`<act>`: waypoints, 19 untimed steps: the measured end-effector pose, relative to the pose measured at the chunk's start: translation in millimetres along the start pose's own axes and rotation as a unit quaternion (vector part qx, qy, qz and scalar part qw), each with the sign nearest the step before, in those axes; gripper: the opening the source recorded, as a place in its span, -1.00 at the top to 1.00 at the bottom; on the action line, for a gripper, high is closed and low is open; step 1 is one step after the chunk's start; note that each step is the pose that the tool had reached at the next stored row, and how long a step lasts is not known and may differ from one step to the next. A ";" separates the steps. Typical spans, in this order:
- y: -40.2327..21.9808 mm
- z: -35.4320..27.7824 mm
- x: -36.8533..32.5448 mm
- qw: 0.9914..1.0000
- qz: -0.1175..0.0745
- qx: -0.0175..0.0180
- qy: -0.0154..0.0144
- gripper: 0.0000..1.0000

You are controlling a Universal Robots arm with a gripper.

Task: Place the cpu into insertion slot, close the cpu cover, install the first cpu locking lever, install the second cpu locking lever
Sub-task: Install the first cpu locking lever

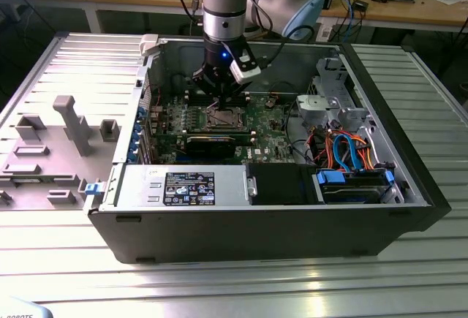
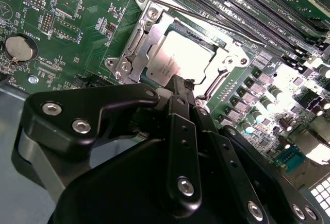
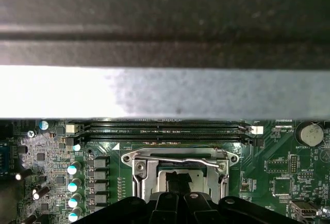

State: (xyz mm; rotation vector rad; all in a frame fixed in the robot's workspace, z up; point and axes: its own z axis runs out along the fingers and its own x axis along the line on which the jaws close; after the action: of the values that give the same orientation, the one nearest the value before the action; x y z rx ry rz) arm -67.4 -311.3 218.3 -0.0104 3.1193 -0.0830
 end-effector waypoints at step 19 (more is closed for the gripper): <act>2.5 -10.7 15.8 0.999 -0.018 -0.031 -0.015 0.79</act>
State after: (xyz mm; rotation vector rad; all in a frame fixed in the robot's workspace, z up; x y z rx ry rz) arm -83.5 -308.4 228.5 -0.0679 3.0898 0.0124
